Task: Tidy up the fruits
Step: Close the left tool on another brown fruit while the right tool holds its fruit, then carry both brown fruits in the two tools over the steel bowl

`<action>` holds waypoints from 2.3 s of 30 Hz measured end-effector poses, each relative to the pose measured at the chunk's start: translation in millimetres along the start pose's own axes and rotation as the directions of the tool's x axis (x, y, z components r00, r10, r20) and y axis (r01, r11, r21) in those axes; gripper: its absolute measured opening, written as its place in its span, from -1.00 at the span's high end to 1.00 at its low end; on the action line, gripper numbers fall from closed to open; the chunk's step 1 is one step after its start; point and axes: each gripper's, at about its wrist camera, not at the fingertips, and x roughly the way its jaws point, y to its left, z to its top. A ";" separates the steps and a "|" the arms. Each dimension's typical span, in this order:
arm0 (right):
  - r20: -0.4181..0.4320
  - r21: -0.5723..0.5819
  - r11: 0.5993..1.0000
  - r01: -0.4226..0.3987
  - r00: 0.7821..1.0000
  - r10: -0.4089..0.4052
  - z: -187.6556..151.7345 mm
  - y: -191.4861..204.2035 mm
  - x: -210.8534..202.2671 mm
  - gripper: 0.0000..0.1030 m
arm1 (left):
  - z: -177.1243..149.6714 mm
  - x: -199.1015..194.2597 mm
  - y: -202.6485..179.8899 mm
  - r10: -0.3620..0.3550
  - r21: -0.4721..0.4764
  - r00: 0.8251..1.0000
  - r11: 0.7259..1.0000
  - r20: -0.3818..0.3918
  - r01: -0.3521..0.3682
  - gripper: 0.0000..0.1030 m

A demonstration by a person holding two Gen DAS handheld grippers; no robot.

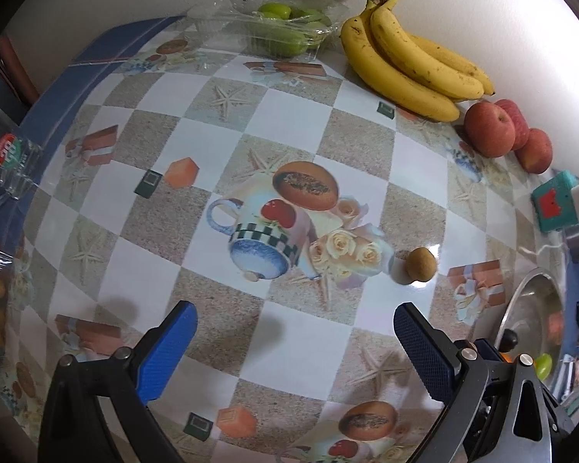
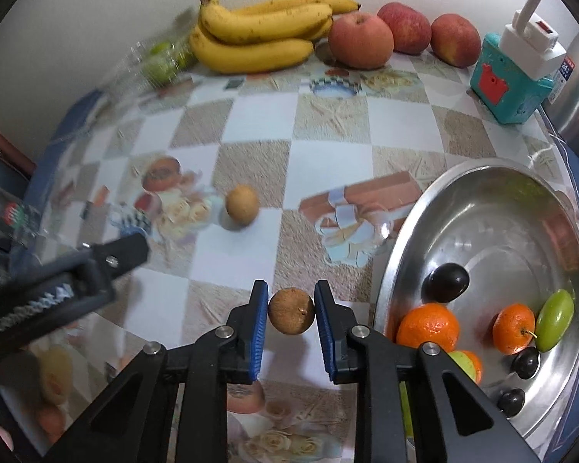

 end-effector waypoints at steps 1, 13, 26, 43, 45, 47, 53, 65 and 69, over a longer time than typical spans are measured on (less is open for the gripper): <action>0.009 0.004 1.000 0.000 1.000 0.000 0.8 -0.9 -3.5 0.50 | 0.5 -0.6 0.3 -0.015 -0.005 1.000 1.000 0.004 0.015 -1.00; 0.109 0.108 0.994 0.027 0.993 -0.039 11.2 -35.0 -38.9 0.50 | 10.4 2.9 -25.9 -0.137 0.074 0.990 0.988 0.041 0.134 -0.61; 0.121 0.182 0.983 -0.001 0.992 -0.022 11.1 -58.9 -45.0 0.51 | 17.3 23.5 -63.7 -0.208 0.187 0.978 0.962 0.026 0.199 -0.03; 0.115 0.231 0.973 -0.019 0.993 -0.007 9.8 -74.9 -45.8 0.50 | 11.4 44.6 -92.6 -0.148 0.261 0.989 0.955 0.011 0.140 0.47; 0.116 0.232 0.972 -0.021 0.993 -0.006 9.8 -75.2 -46.1 0.51 | 11.0 43.8 -93.6 -0.147 0.264 0.989 0.954 0.013 0.139 0.47; 0.118 0.235 0.972 -0.022 0.993 -0.006 9.6 -75.4 -46.8 0.51 | 11.6 41.8 -93.1 -0.145 0.259 0.989 0.956 0.019 0.136 0.47; 0.117 0.246 0.969 -0.029 0.993 0.000 9.3 -78.5 -47.4 0.51 | 14.3 29.4 -90.1 -0.155 0.245 0.987 0.959 0.041 0.141 0.47; 0.164 0.258 0.965 -0.047 0.986 0.005 10.0 -82.6 -66.0 0.51 | 16.9 -13.8 -88.6 -0.149 0.221 0.983 0.968 0.110 0.122 0.47; 0.189 0.257 0.965 -0.057 0.982 0.007 10.5 -83.2 -75.6 0.51 | 17.2 -33.1 -92.5 -0.164 0.230 0.976 0.965 0.147 0.127 0.47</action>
